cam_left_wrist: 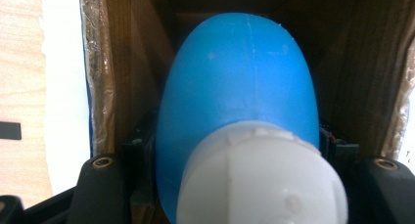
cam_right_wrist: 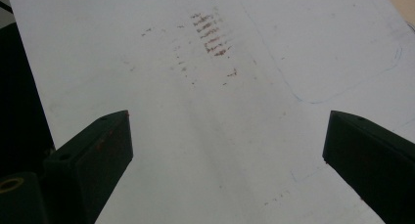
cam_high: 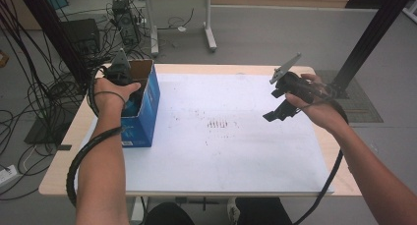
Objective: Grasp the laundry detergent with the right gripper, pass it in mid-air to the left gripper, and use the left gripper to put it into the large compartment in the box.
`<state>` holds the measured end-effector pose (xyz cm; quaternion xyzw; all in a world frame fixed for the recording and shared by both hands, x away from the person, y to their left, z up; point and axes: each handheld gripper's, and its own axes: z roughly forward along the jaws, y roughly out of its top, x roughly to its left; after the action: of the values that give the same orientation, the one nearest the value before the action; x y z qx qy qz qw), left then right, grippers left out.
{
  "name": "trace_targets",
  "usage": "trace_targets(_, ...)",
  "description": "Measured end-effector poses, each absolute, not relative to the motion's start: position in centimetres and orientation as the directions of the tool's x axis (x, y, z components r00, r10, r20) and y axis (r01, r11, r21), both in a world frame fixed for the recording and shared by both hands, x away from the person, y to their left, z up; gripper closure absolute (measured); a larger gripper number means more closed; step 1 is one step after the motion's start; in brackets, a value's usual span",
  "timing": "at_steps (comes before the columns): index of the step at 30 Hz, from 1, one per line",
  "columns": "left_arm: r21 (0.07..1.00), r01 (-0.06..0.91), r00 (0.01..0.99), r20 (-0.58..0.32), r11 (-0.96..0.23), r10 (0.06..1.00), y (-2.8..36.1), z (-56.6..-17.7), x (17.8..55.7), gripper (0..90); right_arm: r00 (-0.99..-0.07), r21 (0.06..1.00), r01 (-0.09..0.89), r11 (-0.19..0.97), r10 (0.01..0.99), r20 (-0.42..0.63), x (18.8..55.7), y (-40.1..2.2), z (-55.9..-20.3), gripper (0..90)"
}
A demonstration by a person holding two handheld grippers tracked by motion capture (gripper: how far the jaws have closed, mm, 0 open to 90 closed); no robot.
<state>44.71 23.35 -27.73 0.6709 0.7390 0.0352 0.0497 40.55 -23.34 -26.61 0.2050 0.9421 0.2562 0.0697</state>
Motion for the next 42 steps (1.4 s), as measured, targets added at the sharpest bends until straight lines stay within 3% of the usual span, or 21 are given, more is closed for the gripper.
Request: trace_targets(42, 0.123, 0.988, -0.094, -0.027, 0.097, 0.995, 23.23, -27.52, 44.56, 35.6, -0.908, 0.517, 0.344, 0.784, 0.419, -0.031, 40.21, -23.44, -26.22, 4.4)
